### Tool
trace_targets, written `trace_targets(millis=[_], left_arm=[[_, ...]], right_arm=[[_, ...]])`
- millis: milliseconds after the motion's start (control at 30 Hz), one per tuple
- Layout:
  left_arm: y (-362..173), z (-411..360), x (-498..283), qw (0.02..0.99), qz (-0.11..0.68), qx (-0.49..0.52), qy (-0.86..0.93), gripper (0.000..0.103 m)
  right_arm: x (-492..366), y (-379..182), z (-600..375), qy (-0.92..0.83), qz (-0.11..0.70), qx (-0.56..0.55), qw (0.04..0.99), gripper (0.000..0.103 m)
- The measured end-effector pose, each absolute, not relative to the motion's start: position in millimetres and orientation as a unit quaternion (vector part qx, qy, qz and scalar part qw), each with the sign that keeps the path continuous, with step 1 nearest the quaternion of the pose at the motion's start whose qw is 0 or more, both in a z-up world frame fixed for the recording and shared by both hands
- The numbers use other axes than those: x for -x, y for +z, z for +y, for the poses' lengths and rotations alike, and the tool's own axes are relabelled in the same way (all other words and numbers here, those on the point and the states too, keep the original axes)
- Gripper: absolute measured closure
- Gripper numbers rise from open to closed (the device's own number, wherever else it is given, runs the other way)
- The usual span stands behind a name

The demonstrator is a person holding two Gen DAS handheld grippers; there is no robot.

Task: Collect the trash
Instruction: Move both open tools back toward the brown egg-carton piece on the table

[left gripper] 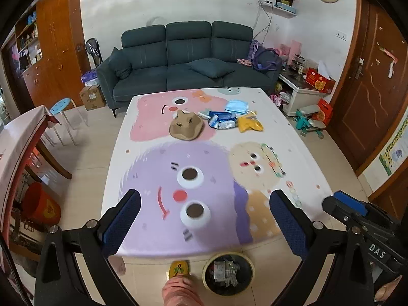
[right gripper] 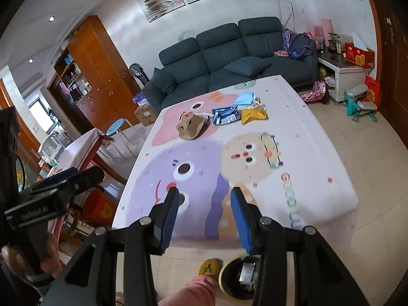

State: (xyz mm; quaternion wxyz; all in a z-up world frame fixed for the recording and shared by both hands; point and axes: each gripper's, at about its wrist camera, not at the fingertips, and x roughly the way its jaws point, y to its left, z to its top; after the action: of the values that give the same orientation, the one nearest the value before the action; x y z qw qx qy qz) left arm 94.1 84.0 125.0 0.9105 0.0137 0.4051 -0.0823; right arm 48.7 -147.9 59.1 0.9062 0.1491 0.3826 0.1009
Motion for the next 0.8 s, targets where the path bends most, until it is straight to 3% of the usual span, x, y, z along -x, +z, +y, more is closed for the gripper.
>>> trace_targets(millis=[333,800], left_arm=[[90,127,-265,0.875,0.465,-0.019,-0.130,0.003],[-15,111,-454,0.809,0.559,-0.031,-0.176,0.003]], right_arm=[[-171,42,-123,0.032,0.389,-0.196,0.900,0.061],[-320,-24,-99,-0.051,0.426,-0.242,0.870,0.061]])
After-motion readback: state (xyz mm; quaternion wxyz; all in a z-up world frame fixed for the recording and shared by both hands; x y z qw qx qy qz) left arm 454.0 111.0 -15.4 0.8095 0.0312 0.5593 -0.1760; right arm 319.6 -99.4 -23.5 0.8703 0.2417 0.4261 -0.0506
